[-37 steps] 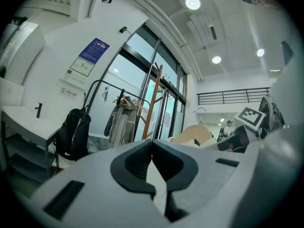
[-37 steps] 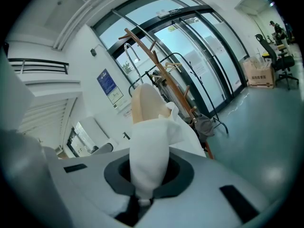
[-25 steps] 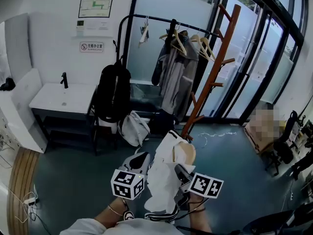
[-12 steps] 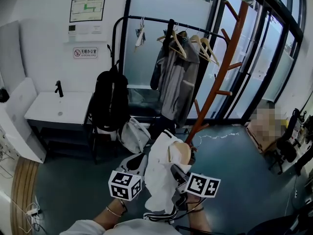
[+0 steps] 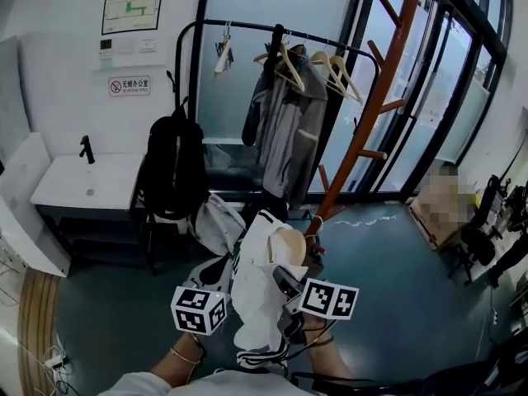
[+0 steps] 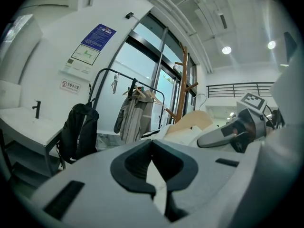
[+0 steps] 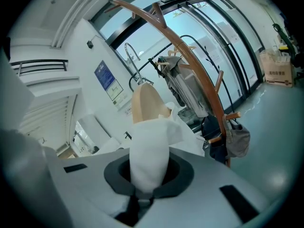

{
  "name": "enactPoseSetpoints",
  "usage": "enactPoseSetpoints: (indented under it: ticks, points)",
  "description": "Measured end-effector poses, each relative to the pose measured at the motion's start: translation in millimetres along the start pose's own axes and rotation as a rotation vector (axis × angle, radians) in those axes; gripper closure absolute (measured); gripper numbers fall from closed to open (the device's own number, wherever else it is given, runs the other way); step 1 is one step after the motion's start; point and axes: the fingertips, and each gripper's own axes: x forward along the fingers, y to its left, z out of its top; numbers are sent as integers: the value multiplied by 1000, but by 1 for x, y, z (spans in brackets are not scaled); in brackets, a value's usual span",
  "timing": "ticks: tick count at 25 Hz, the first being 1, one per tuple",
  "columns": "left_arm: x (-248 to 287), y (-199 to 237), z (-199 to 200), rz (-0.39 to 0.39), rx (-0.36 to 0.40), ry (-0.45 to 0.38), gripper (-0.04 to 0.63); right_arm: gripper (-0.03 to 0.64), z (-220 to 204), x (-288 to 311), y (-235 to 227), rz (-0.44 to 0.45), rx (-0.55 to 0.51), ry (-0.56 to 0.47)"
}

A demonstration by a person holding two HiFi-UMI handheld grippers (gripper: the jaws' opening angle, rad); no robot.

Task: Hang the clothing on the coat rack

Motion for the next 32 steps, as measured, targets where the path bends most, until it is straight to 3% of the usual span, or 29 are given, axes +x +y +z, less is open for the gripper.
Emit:
enactPoseSetpoints:
  ticks: [6, 17, 23, 32]
  points:
    - [6, 4, 16, 41, 26, -31, 586, 580, 12, 22, -2, 24, 18, 42]
    - [41, 7, 36, 41, 28, -58, 586, 580, 60, 40, 0, 51, -11, 58]
    - [56, 8, 57, 36, 107, -60, 586, 580, 86, 48, 8, 93, -6, 74]
    - [67, 7, 78, 50, 124, -78, 586, 580, 130, 47, 35, 148, -37, 70]
